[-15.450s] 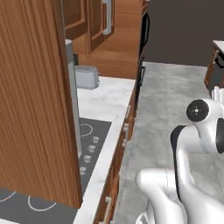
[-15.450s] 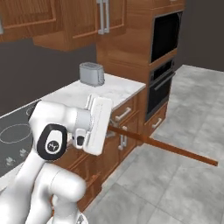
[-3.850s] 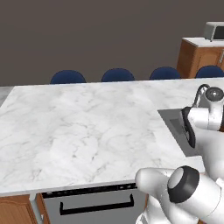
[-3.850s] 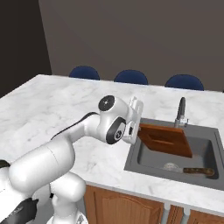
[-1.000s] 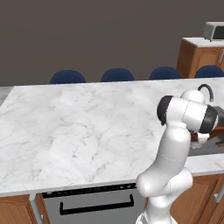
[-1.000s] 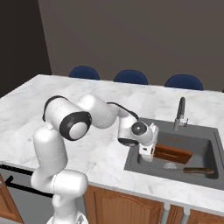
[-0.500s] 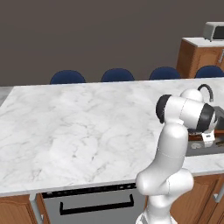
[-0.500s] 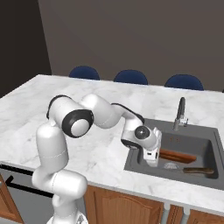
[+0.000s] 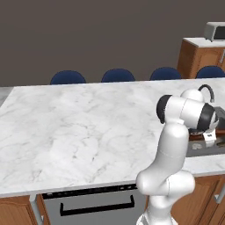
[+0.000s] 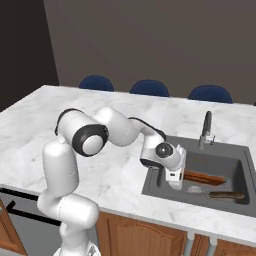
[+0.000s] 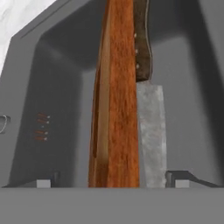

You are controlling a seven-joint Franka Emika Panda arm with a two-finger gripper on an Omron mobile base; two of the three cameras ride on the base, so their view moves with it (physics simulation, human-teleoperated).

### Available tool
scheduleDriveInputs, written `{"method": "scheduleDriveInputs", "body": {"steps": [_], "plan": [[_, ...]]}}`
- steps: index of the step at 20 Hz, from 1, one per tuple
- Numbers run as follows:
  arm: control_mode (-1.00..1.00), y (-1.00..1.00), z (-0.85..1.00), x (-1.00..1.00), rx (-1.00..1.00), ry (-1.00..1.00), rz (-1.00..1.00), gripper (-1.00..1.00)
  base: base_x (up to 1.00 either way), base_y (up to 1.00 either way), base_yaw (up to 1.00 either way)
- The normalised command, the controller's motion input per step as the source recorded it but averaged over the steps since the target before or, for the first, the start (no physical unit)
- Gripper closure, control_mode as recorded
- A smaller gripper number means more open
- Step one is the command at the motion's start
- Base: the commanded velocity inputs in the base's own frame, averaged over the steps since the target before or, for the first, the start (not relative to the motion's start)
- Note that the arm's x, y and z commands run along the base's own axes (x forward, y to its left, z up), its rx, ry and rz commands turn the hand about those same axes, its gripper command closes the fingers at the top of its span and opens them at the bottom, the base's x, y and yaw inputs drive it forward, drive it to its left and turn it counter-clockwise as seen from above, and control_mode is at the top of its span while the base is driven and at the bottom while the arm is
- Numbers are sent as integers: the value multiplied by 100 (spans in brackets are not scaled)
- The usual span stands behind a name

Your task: Move the cutting board and knife to the sink. Then move spray from the cabinet to the counter.

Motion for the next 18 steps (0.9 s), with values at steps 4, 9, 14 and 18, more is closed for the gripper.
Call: {"method": "scheduleDriveInputs", "body": {"steps": [4, 9, 14, 18], "plan": [[-100, 0, 19, -15, 1, 0, 0, -100, 0, 0, 0], [-100, -7, 33, -82, 0, -3, 0, -100, 0, 0, 0], [-100, -14, 50, -89, 0, -3, 0, -100, 0, 0, 0], [-100, 0, 100, -72, 0, 0, -1, -100, 0, 0, 0]]}}
